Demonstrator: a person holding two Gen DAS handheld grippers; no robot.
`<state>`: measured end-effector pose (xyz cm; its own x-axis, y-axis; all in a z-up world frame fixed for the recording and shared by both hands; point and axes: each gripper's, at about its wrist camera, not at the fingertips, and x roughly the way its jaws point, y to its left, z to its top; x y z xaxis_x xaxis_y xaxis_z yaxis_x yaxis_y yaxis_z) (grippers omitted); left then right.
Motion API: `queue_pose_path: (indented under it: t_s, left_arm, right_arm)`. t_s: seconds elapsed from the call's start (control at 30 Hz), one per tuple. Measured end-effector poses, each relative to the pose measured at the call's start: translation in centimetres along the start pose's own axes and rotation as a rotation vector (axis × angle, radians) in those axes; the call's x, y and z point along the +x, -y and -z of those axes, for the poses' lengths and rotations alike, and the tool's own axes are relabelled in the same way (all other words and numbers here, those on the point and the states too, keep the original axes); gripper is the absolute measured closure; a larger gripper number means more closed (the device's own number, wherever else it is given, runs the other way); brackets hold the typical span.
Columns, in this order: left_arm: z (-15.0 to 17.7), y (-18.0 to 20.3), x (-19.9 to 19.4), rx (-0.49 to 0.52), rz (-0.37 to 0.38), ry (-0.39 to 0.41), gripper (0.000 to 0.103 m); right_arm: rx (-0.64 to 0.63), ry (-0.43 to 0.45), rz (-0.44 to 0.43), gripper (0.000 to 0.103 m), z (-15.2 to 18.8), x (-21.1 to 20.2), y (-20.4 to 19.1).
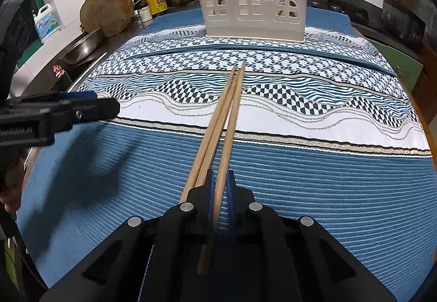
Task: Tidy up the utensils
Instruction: 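Close the right gripper on a chopstick from the pile, then close the left gripper on a chopstick while the right gripper holds its chopstick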
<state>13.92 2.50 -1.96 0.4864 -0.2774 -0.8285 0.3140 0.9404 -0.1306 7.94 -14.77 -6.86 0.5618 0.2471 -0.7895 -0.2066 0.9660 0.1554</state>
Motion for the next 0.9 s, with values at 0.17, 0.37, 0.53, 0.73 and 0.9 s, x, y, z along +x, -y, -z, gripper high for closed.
queue_pose_path:
  t_s: [0.17, 0.37, 0.53, 0.73, 0.9]
  left_arm:
    - [0.5, 1.2, 0.4, 0.003, -0.002, -0.014, 0.03]
    - [1.2, 3.6, 1.2, -0.011, -0.007, -0.036, 0.03]
    - [1.6, 6.0, 2.0, 0.01, -0.027, -0.056, 0.031]
    - [2.2, 8.2, 3.5, 0.042, -0.091, -0.08, 0.032]
    - [2.3, 9.0, 3.8, 0.083, -0.151, -0.065, 0.034]
  right_arm:
    - [0.003, 0.012, 0.02, 0.096, 0.4, -0.6, 0.7]
    - [0.022, 0.03, 0.034, 0.096, 1.3, -1.9, 2.4]
    - [0.037, 0.042, 0.026, 0.096, 1.9, -2.7, 3.7]
    - [0.048, 0.042, 0.001, 0.096, 2.4, -2.7, 4.1]
    - [0.064, 0.045, -0.013, 0.096, 2.5, -2.8, 4.4]
